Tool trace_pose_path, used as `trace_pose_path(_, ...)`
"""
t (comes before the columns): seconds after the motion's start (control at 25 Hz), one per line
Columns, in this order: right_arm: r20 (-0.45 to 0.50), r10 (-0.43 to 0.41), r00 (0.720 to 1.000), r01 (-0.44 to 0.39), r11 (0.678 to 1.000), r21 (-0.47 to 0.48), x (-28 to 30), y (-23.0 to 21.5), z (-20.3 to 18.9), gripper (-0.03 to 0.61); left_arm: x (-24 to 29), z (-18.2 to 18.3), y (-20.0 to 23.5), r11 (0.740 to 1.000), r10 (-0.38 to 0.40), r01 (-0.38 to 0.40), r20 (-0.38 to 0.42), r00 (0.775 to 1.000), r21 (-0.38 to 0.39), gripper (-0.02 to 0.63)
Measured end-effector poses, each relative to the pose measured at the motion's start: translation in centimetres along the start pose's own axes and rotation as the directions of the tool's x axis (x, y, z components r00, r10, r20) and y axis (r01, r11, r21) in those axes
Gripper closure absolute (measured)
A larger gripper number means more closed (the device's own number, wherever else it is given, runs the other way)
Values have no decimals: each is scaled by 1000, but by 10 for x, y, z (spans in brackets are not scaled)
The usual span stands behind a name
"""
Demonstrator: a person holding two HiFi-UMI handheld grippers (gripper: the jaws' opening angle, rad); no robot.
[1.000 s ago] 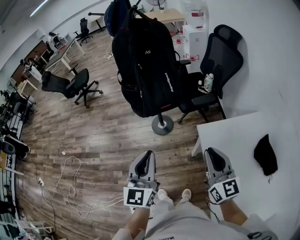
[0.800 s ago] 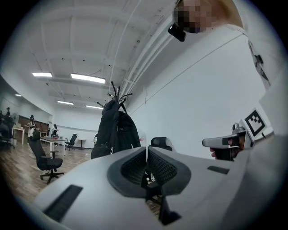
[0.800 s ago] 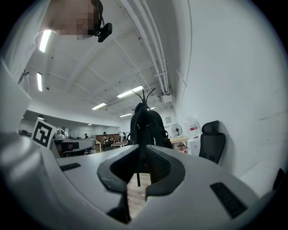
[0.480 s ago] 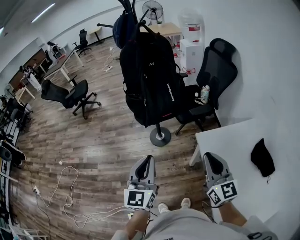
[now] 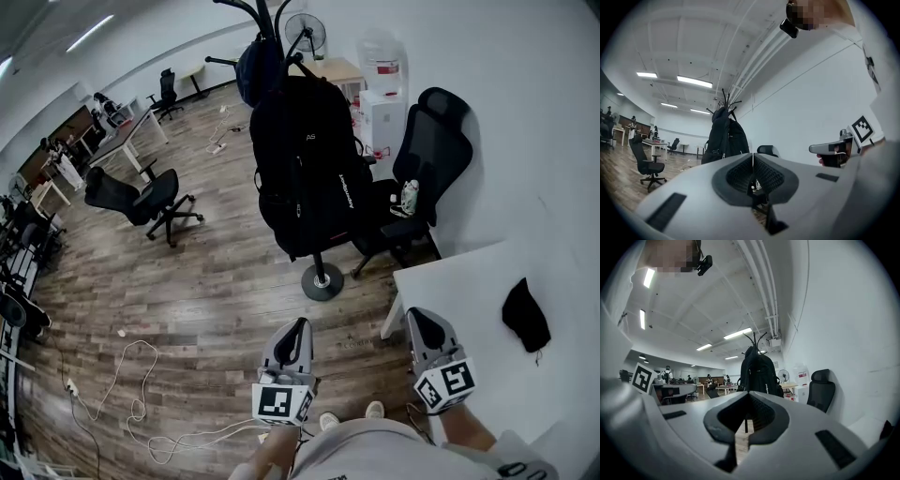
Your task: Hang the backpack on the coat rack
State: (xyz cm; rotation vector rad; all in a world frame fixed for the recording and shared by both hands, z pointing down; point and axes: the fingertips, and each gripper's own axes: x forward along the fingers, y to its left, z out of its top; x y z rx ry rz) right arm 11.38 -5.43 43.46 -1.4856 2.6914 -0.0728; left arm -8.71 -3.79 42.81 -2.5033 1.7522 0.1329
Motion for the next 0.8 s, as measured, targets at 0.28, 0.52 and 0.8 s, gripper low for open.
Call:
trace_pose_path(0.28,-3,-12,1000,12,1000,-28,-3,5,3,565,-4,3,-2,1000,-7,7,-6,1000,-13,600)
trace_pose_path(0.52,0,-14,1000,14,999,-42,-8,11,3,565,-10,0,-5,999,-19,19,-11,1000,-27,600)
trace_pose_path(0.8,-5,-9,1000,9,999,-31,-9,11,2,565,-12,-3,-6,999,-15,14,-26,1000,-36,600)
